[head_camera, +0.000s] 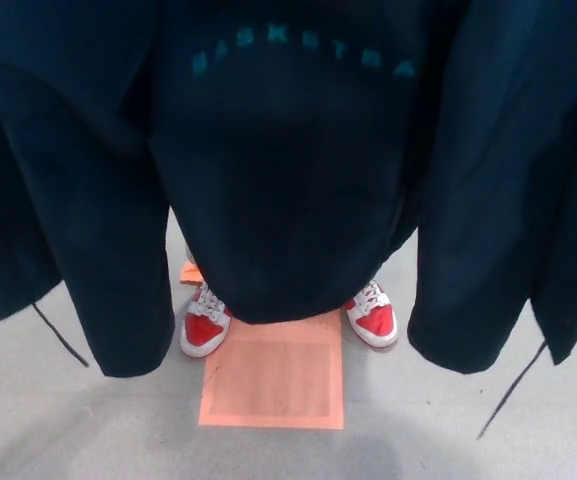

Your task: A person hands a coat to the robot and the robot grabs it with both hands and holds it while the person wears the coat.

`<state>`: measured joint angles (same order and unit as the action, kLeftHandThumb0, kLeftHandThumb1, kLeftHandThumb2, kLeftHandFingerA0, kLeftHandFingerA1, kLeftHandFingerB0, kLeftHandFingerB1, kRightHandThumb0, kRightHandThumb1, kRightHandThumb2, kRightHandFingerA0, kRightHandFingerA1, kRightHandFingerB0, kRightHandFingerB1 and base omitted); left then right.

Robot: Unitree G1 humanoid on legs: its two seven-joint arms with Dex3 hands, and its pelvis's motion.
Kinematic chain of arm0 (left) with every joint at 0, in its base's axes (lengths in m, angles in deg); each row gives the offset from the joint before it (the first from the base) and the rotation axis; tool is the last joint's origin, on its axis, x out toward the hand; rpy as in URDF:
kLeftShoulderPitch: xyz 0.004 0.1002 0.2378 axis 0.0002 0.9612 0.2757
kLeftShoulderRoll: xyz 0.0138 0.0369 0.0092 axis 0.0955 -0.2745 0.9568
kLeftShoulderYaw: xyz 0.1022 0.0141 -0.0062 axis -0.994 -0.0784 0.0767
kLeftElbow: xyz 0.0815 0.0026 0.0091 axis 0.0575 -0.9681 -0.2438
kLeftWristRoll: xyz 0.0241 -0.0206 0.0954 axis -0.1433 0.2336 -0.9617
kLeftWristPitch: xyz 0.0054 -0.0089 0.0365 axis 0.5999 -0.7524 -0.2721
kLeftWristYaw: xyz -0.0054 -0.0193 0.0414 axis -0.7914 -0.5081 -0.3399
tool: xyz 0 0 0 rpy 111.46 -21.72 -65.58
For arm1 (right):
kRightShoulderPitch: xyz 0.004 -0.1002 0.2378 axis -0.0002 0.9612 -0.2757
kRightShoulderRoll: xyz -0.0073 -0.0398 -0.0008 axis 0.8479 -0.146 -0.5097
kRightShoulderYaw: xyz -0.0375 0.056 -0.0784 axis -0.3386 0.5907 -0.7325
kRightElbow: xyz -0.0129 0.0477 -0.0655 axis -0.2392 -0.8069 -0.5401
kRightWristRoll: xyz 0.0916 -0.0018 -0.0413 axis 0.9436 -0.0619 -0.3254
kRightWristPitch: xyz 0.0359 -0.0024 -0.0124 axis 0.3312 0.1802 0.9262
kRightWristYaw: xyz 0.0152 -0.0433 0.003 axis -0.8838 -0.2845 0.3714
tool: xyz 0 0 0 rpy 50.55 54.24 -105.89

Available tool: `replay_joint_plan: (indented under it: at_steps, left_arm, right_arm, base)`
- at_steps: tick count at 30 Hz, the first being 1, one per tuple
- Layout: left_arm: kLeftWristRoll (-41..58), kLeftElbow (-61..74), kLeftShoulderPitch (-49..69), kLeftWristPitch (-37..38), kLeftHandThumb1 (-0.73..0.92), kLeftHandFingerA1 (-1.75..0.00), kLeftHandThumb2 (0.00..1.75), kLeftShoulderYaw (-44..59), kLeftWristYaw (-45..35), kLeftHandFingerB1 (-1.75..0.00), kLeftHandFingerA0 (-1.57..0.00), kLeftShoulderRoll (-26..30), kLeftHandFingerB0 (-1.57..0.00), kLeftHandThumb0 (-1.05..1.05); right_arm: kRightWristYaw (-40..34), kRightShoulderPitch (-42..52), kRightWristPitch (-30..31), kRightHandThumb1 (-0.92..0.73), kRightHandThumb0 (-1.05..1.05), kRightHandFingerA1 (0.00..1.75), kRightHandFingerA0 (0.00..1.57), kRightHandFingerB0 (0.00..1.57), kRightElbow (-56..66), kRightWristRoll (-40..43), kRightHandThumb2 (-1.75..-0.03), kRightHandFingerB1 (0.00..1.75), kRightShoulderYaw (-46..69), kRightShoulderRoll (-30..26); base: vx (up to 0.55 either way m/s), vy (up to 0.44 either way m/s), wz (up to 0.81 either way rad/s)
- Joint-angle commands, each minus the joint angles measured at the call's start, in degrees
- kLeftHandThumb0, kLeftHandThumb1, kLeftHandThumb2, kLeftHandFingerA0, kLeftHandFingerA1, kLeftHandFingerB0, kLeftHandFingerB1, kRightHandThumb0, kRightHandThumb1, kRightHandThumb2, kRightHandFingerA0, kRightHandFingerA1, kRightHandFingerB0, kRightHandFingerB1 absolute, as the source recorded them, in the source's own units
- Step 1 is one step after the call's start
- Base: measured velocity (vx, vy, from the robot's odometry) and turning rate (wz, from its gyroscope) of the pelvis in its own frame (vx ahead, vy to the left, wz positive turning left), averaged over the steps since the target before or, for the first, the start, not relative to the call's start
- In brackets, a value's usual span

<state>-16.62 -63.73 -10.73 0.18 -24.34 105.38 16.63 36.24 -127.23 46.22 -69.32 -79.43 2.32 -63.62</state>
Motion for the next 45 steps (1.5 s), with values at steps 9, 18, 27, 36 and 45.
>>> replay_joint_plan:
  at_steps: [9, 18, 27, 36, 45]
  left_arm:
    - [-1.6, -3.9, -8.4, -2.8, 0.78, -1.75, 0.62, -2.8, -1.3, -1.71, -0.89, 4.3, -0.59, -0.37]
    - [-2.1, -5.2, -11.2, -5.3, 0.76, -1.75, 0.63, -4.4, -3.3, -1.64, -0.94, 4.0, -0.68, -0.39]
    - [-1.3, -6.2, -13.9, -6.0, 0.81, -1.75, 0.64, -4.5, -3.8, -1.69, -0.98, 3.5, -0.65, -0.40]
    - [-1.2, -7.3, -17.0, -6.9, 0.85, -1.75, 0.66, -4.9, -5.3, -1.66, -0.98, 3.9, -0.67, -0.38]
    - [-1.4, -7.9, -20.3, -5.3, 0.80, -1.75, 0.64, -5.4, -7.6, -1.65, -0.98, 4.9, -0.67, -0.40]
  right_arm:
    - [-3.0, -8.0, 2.2, -0.79, -0.35, 1.74, 1.03, 0.84, -6.3, 0.4, -0.65, 1.61, -1.2, -3.8]
    - [-2.1, -11.2, 3.5, -0.78, -0.35, 1.64, 1.07, 0.86, -8.3, 0.0, -0.65, 1.53, -2.5, -4.7]
    - [-1.1, -12.9, 4.0, -0.79, -0.35, 1.72, 1.00, 0.80, -9.3, 0.5, -0.65, 1.59, -2.4, -4.7]
    - [-0.3, -14.9, 4.6, -0.78, -0.35, 1.75, 0.98, 0.77, -10.2, 0.6, -0.64, 1.62, -2.2, -4.9]
    - [-0.6, -17.4, 4.6, -0.55, -0.41, 1.45, 1.26, 1.04, -11.0, -0.4, -0.93, 1.32, -3.3, -5.5]
  base:
    - [0.00, 0.000, 0.00]
    - [0.00, 0.000, 0.00]
    - [0.00, 0.000, 0.00]
    - [0.00, 0.000, 0.00]
    - [0.00, 0.000, 0.00]
